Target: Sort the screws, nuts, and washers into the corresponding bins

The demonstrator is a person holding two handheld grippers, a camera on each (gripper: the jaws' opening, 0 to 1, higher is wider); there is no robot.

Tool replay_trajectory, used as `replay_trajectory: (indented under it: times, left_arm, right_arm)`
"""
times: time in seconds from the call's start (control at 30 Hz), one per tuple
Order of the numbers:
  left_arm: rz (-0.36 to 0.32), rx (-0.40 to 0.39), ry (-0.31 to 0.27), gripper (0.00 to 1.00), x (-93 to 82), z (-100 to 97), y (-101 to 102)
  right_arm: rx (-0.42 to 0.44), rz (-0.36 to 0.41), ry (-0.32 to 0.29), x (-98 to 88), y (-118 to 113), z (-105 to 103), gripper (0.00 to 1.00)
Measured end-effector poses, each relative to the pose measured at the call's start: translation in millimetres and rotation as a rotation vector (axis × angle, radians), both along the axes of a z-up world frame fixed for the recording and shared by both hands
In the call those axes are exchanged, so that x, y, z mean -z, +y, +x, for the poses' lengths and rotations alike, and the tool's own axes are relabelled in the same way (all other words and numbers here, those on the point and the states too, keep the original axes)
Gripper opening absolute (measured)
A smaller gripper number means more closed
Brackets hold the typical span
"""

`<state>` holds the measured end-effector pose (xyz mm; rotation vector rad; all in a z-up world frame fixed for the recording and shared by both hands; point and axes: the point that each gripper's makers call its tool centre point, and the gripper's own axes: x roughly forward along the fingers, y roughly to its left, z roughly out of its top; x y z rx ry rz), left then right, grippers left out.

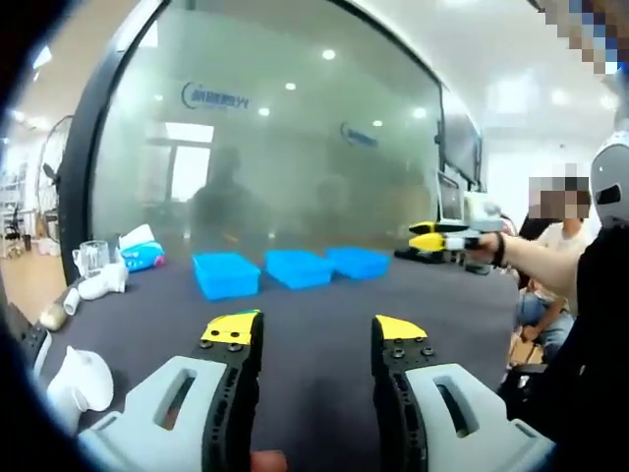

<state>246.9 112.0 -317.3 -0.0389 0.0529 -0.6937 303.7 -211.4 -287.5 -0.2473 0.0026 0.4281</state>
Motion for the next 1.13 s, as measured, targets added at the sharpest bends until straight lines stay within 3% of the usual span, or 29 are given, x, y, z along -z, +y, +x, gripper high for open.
replay_trajectory:
  times: [0.27,0.47,0.6,1.13]
  left_arm:
    - [0.018,-0.039,0.009,0.46,4.4,-9.7,14.9]
    - [0.025,-0.063,0.009,0.46,6.5,-17.9,22.8]
    - [0.025,-0.072,0.002,0.46,5.3,-20.8,26.2]
    - [0.024,-0.086,-0.005,0.46,2.5,-27.3,33.7]
  right_arm:
    - [0.062,0.112,-0.023,10.2,-36.7,-64.8,0.51]
    - [0.107,0.136,-0.005,29.6,-58.1,-93.3,0.51]
    - [0.127,0.186,-0.007,29.2,-67.3,-103.0,0.51]
    - [0.137,0.171,-0.042,17.1,-64.4,-109.0,0.51]
